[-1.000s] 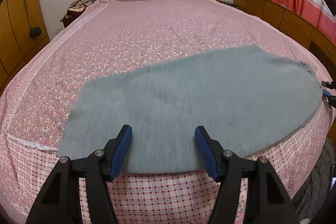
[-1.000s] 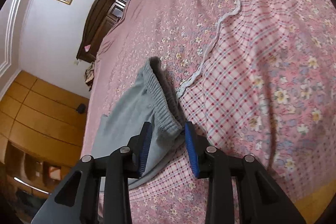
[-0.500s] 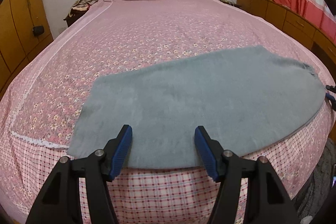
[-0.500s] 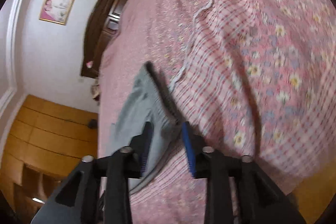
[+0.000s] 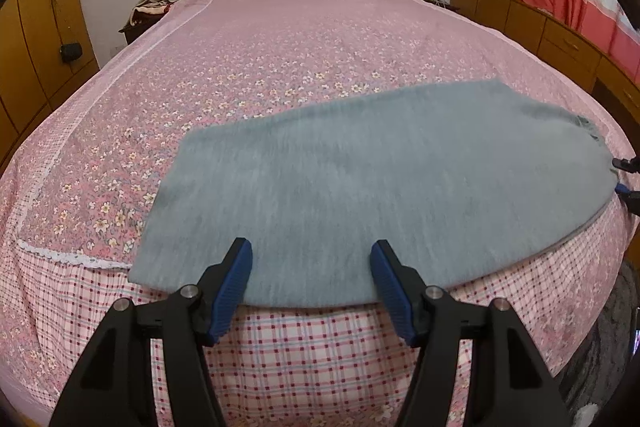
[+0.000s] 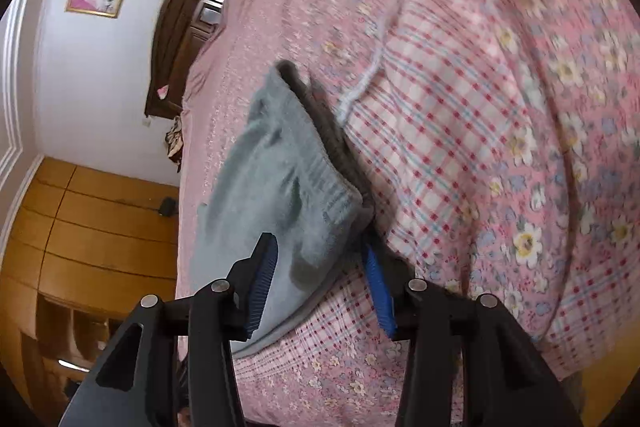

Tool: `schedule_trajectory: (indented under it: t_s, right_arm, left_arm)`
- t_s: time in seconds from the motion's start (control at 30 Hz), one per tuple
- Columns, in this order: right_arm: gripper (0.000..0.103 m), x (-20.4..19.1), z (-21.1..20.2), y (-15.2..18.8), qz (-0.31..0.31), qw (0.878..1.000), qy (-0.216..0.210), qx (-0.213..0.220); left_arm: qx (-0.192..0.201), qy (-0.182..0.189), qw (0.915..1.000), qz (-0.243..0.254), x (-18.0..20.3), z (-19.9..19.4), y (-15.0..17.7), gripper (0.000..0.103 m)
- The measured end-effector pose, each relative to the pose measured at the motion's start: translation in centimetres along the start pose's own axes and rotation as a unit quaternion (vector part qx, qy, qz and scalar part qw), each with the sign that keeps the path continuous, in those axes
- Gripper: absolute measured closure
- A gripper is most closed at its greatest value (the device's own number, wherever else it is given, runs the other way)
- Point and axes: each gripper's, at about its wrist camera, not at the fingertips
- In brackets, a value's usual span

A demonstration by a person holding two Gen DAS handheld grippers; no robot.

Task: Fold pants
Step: 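Grasp the elastic waistband of the grey sweatpants with the right gripper, then lift the waistband with the right gripper and fold it over toward the cuffs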

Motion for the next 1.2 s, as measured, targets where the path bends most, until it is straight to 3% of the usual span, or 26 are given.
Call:
schedule_trajectory:
  t_s: [0.37, 0.6, 0.77, 0.9, 0.93, 0.97, 1.03, 1.2]
  right_arm:
    - [0.058, 2.0, 0.1, -3.8, 0.019, 0.996, -0.071, 0.041]
    - [0.058, 1.2, 1.0, -1.3, -0.03, 0.996, -0.083, 0.016]
    - [0.058, 2.1, 1.3, -2.1, 0.006, 0.994, -0.104, 0.036]
    - [0.058, 2.1, 1.9, -2.7, 0.013, 0.995, -0.091, 0.035]
    - [0.06, 1.9, 2.1, -3.0, 0.02, 0.996, -0.085, 0.035]
    - [0.07, 1.9, 2.1, -3.2, 0.026, 0.996, -0.075, 0.036]
    - [0.081, 1.9, 2.5, -3.4, 0.04, 0.997, -0.061, 0.035]
    - [0.085, 0.8, 2.7, -3.4, 0.026, 0.999, -0.026, 0.037]
  left_arm:
    - [-0.003, 0.008, 0.9998, -0.016, -0.6, -0.6, -0.1, 0.038]
    - [-0.007, 0.003, 0.9998, -0.017, -1.3, -0.8, 0.5, 0.038]
    - [-0.01, 0.002, 0.9998, -0.017, -1.3, -0.9, 0.7, 0.038]
    - [-0.01, 0.0, 0.9999, -0.013, -0.8, -0.8, 0.1, 0.038]
    - [-0.01, 0.0, 0.9999, -0.013, -0.6, -0.8, 0.0, 0.038]
    - [-0.01, 0.0, 0.9999, -0.013, -0.5, -0.7, 0.1, 0.038]
    - [-0.01, 0.0, 0.9999, -0.013, -0.3, -0.7, 0.0, 0.038]
    - [-0.008, 0.005, 0.9999, -0.013, -0.3, -0.6, 0.0, 0.038]
Point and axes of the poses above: each gripper's, at about its wrist camera, not at the fingertips, and z roughly the way its jaws point, x to its right, y to its underside, and after that the axes turned 13 degrees about -y, right-handed
